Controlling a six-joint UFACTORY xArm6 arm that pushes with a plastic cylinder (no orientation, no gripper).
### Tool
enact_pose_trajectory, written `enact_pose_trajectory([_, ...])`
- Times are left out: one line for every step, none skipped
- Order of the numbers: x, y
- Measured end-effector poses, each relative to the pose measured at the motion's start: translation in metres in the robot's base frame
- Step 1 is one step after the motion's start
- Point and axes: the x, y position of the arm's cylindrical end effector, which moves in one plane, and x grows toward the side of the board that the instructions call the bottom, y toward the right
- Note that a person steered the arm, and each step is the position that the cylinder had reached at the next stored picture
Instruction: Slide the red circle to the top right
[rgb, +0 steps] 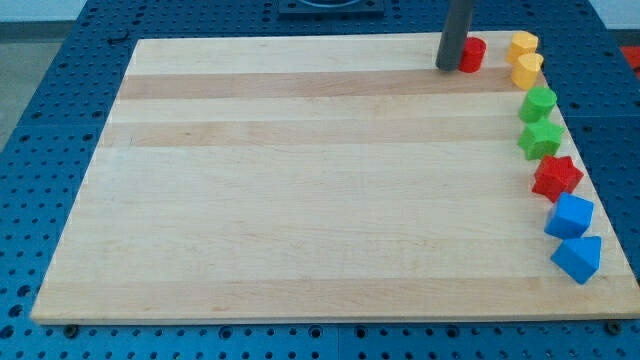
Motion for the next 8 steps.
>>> enact_pose_trajectory([0.013, 0.012])
enact_pose_trajectory([0.007, 0.019])
enact_pose_trajectory([-0.007, 0.022])
enact_pose_trajectory([-0.022, 0.023])
enact_pose_trajectory([-0.030, 0.030])
enact_pose_trajectory([-0.033, 0.038])
enact_pose_trajectory([-0.040, 0.039])
enact_pose_trajectory([-0.048, 0.032])
